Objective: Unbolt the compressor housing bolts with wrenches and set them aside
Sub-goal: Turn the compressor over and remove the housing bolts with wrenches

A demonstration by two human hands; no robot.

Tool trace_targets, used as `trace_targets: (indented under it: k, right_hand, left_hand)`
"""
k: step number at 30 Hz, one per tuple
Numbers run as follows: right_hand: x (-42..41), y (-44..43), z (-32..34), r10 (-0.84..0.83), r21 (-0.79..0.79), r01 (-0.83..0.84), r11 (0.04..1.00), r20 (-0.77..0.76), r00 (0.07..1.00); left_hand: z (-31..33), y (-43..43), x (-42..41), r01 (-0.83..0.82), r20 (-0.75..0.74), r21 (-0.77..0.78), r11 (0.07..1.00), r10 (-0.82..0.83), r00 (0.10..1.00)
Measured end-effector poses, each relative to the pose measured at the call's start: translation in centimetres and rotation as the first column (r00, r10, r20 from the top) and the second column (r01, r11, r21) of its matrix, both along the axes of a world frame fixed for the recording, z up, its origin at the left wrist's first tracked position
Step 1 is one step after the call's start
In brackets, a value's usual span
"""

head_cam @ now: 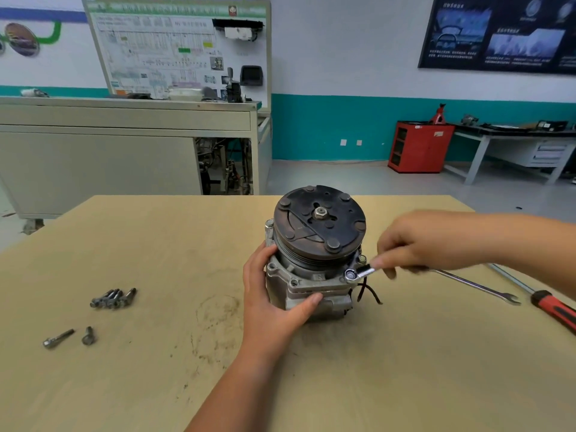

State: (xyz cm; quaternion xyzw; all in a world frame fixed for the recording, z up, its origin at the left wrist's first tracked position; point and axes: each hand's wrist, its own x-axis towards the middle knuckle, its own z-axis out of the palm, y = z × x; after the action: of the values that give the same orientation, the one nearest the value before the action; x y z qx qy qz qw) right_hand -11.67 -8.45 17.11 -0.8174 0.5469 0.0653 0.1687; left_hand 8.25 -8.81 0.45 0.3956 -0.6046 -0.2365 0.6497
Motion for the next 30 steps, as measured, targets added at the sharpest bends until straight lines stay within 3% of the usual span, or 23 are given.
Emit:
trace_targets:
  k: [2, 4, 7, 11, 15, 18, 20, 22, 24, 25, 27, 28, 30]
  right_hand:
    - [-0.2, -0.8, 0.7, 0.067, -0.153, -0.081, 0.985, -0.094, 0.993]
    - [-0.7, -0.8, 0.7, 0.021, 0.021, -0.022, 1.0, 0.031, 0.999]
    - [-1.4, 0.5, -0.4, -0.159, 0.427, 0.021, 0.904, 0.288, 0.944]
    - [-1.0, 2.0, -3.0, -0.303, 0.534, -0.01, 0.846, 0.496, 0.814]
    - [0.1, 2.5, -3.8, -0.411, 0.596, 0.0, 0.803, 0.553, 0.725]
    - [0.4, 2.4, -3.1, -0.419, 0.624, 0.027, 0.781, 0.492, 0.763]
    - [0.1, 1.8, -1.9, -0.28, 0.464, 0.09, 0.881, 0.358, 0.891]
    - [-0.1, 0.8, -0.6, -0.055, 0.084, 0.049, 0.995, 0.079, 0.995]
    - [-0.1, 0.0, 0.0, 0.079, -0.217, -0.103, 0.971, -0.119, 0.99]
    - [-0.2, -0.2, 0.2, 0.096, -0.261, -0.132, 0.956, -0.147, 0.985]
    - [-0.9, -0.3, 0.3, 0.073, -0.088, -0.081, 0.993, -0.092, 0.993]
    - [-1.1, 0.0, 0.3, -0.002, 0.1, -0.001, 0.995, 0.021, 1.0]
    - [-1.5, 0.8, -0.5, -0.184, 0.417, 0.057, 0.907, 0.27, 0.945]
  left_hand:
    - [0.0, 0.0, 0.0, -0.003, 0.001, -0.001, 1.0, 0.003, 1.0]
    - [0.0, 0.0, 0.0, -0.001, -0.009, 0.012, 1.0, 0.001, 1.0]
    - [-0.2, 0.0, 0.0, 0.006, -0.019, 0.019, 1.0, -0.006, 1.0]
    - [-0.2, -0.1, -0.1, 0.002, -0.023, 0.015, 1.0, -0.001, 1.0]
    - [-0.2, -0.1, 0.0, 0.003, -0.02, 0.003, 1.0, -0.003, 1.0]
    - [-0.2, -0.1, 0.0, 0.006, -0.012, -0.002, 1.0, -0.006, 1.0]
    - [-0.2, 0.0, 0.0, 0.009, -0.006, 0.001, 1.0, -0.009, 1.0]
    - [-0.1, 0.0, 0.0, 0.009, 0.0, 0.009, 1.0, -0.009, 1.0]
    - [-0.1, 0.1, 0.0, 0.006, 0.005, 0.005, 1.0, -0.007, 1.0]
    - [0.0, 0.1, 0.0, 0.005, 0.006, 0.003, 1.0, -0.005, 1.0]
    - [0.1, 0.1, 0.0, 0.004, 0.005, 0.007, 1.0, -0.004, 1.0]
    - [0.0, 0.2, 0.0, 0.004, 0.004, 0.009, 1.0, -0.004, 1.0]
    - [0.0, 0.1, 0.0, 0.006, 0.002, 0.006, 1.0, -0.006, 1.0]
